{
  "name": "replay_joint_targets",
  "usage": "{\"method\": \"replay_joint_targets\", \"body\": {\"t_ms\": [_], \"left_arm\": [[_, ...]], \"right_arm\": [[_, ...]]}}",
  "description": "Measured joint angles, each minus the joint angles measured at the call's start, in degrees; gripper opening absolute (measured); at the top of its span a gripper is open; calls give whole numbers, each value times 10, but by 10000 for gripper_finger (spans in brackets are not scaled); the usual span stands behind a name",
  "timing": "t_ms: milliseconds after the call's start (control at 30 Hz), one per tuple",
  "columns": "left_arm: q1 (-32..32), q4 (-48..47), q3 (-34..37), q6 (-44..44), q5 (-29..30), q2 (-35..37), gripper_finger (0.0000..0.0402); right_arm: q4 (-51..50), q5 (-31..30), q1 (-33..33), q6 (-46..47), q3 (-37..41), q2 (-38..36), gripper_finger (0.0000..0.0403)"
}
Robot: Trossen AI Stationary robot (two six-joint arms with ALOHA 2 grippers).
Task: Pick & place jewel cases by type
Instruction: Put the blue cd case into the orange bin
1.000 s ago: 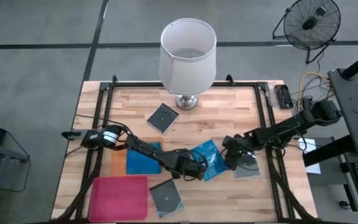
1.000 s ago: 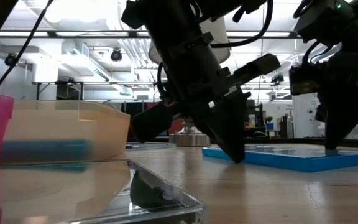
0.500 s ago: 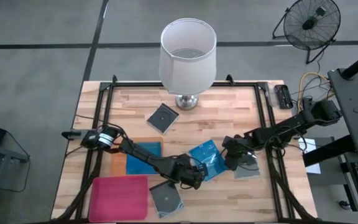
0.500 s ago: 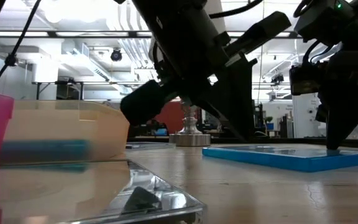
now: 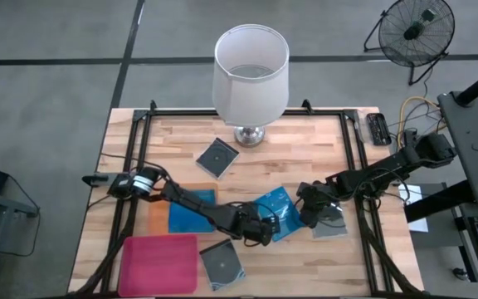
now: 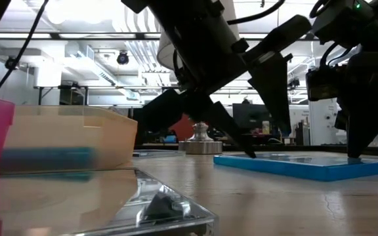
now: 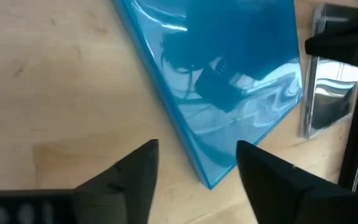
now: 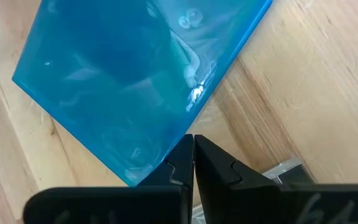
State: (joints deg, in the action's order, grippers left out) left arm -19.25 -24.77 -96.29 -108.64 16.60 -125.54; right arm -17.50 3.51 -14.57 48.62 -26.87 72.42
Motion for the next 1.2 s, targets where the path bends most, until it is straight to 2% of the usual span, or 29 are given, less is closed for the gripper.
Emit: {"method": "replay_joint_targets", "body": {"t_ms": [133, 333, 500, 600, 1200], "left_arm": [[3, -2, 0, -9, -2, 0, 224], [3, -18, 24, -74, 18, 0, 223], [3, 9, 49, -135, 15, 3, 223], [4, 33, 53, -132, 34, 2, 223], [15, 113, 84, -133, 60, 1, 222]], "right_arm": [[0, 0, 0, 0, 0, 0, 8], [0, 0, 0, 0, 0, 0, 8], [0, 7, 0, -1, 0, 0, 8], [1, 10, 0, -1, 0, 0, 8], [30, 46, 0, -7, 0, 9, 8]]}}
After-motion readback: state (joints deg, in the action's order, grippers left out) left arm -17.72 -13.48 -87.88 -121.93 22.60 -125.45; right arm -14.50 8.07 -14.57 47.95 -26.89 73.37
